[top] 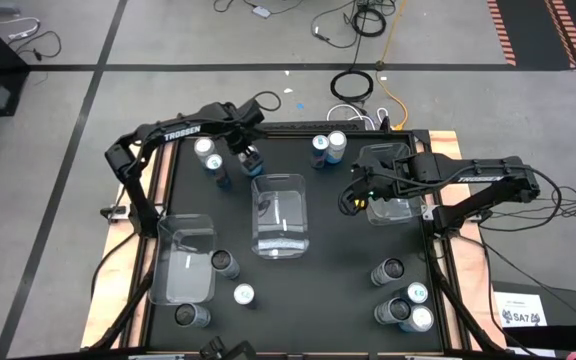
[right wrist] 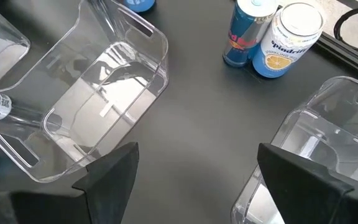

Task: Sort soda cans
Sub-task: Move the white and blue soda can to the top left of the table

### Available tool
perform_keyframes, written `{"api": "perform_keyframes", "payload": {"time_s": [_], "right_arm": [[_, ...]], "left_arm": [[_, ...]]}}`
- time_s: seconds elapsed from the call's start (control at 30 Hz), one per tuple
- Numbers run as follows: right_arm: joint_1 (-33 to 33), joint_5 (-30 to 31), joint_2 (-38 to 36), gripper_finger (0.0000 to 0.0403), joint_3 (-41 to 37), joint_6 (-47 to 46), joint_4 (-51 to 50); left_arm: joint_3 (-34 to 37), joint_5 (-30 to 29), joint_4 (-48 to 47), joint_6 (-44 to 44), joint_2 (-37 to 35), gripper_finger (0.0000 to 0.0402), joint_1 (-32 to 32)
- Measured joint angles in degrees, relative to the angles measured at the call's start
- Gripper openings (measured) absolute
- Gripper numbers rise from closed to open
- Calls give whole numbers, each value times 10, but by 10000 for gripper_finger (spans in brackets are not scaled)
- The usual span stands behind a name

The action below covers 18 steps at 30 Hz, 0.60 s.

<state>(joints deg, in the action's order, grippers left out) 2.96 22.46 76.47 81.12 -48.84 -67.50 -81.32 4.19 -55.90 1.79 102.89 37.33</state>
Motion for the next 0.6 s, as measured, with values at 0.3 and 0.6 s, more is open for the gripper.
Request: {"api": "perform_keyframes", "payload": {"time_s": [0.3, 0.6], "right_arm": [[0, 0, 0, 322, 0, 0, 0], [0, 0, 0, 322, 0, 0, 0]], "left_arm": [[0, 0, 1, 40, 0, 348, -2], [1, 3, -10, 54, 0, 348, -2]]}}
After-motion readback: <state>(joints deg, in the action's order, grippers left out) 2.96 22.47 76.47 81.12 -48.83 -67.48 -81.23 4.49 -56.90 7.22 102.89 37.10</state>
